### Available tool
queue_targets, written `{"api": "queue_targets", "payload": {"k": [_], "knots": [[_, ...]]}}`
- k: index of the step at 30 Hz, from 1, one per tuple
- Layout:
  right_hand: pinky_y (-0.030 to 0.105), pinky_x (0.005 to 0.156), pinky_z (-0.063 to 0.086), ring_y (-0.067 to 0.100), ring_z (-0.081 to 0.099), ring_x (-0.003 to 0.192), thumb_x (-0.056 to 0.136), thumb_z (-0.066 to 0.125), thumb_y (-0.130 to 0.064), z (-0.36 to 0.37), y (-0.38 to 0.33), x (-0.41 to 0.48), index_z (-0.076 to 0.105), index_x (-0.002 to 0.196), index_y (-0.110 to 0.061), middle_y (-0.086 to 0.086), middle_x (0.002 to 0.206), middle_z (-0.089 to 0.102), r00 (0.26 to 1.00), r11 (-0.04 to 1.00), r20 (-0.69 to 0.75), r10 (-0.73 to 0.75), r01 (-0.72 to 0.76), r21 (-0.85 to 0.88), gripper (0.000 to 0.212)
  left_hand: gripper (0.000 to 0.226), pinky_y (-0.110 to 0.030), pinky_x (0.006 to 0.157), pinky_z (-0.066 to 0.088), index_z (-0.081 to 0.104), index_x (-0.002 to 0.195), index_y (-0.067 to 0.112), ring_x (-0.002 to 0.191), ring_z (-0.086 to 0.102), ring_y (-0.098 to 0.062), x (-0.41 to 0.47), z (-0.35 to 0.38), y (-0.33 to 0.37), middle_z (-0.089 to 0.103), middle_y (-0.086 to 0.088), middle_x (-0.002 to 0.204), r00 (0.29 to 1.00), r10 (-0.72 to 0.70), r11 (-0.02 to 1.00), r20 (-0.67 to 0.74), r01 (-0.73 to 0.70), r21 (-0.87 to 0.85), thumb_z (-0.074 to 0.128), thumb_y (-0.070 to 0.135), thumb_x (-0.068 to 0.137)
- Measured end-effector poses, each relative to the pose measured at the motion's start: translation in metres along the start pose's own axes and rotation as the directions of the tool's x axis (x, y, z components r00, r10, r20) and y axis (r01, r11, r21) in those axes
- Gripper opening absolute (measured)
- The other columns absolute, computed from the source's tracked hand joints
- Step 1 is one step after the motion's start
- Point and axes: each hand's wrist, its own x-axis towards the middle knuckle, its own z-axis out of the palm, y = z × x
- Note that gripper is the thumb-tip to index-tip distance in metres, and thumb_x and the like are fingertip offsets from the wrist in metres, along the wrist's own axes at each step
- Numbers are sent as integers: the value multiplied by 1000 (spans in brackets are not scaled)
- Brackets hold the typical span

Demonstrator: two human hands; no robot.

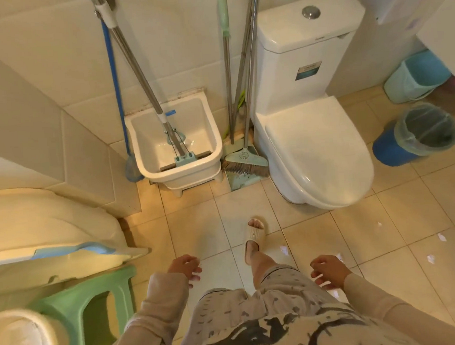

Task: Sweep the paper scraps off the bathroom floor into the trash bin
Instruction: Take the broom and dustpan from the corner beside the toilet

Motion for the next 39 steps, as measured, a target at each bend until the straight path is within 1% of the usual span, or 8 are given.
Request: {"api": "queue_targets", "payload": {"k": [8, 12, 16, 22, 29, 33, 36, 39], "knots": [[21, 48, 39, 16, 50, 55, 93, 45, -7, -42, -130, 27, 54, 99, -9, 4, 70, 55, 986, 978, 36, -164, 168, -121, 12, 24, -23, 23, 36, 52, 71, -4, 53, 44, -24, 25, -15, 15, 50, -13, 62, 939, -333, 943, -88, 331, -28, 48, -1, 95], [21, 48, 39, 15, 50, 56, 93, 45, -6, -57, -162, 34, 53, 99, -8, 4, 70, 55, 976, 970, 27, -216, 218, -110, 10, 23, -17, 19, 35, 54, 112, -19, 58, 46, -27, 29, -16, 43, 52, -14, 68, 944, -316, 949, -92, 314, -35, 46, -4, 95], [21, 48, 39, 16, 50, 55, 93, 45, -5, -59, -170, 38, 53, 99, -7, 4, 70, 55, 983, 980, 30, -183, 185, -70, 9, 32, -20, 27, 41, 46, 125, -14, 70, 51, -29, 40, -11, 82, 52, -21, 95, 971, -222, 974, -84, 217, -65, 45, 0, 97], [21, 50, 41, 18, 51, 56, 95, 44, -5, -52, -172, 38, 53, 101, -5, 7, 72, 55, 994, 995, 45, -98, 98, -3, 11, 12, -23, 54, 36, 53, 89, 5, 55, 51, -21, 58, -12, 158, 58, -9, 68, 997, -79, 996, 13, 80, -43, 46, 9, 97], [15, 42, 37, 15, 49, 48, 96, 45, -9, -57, -258, 51, 52, 81, -11, 7, 67, 52, 988, 986, 16, -154, 153, 71, 17, 30, -15, 39, 43, 52, 123, -7, 55, 47, -14, 80, -26, 295, 56, -15, 94, 980, 197, 977, 17, -198, 82, 44, 5, 97], [19, 49, 42, 17, 52, 57, 97, 45, -12, -68, -338, 62, 52, 93, -9, 6, 72, 56, 966, 965, 14, -259, 258, 54, 9, 30, -20, 51, 39, 52, 124, -7, 57, 48, -11, 90, -37, 384, 59, -21, 102, 935, 354, 923, 28, -355, 149, 43, 5, 97], [20, 50, 43, 16, 53, 58, 96, 44, -11, -80, -403, 64, 50, 99, -9, 5, 73, 56, 941, 939, 10, -339, 337, 62, 7, 28, -24, 58, 45, 56, 120, -4, 76, 58, -22, 93, -41, 445, 63, -24, 116, 892, 453, 874, 11, -446, 194, 45, 7, 96], [22, 53, 42, 17, 53, 59, 96, 45, -11, -94, -464, 58, 50, 102, -8, 6, 72, 56, 901, 896, -4, -433, 432, 103, 8, 25, -36, 89, 50, 62, 113, 2, 107, 61, -32, 91, -43, 500, 65, -20, 118, 829, 557, 810, -45, -530, 252, 50, 12, 93]]}}
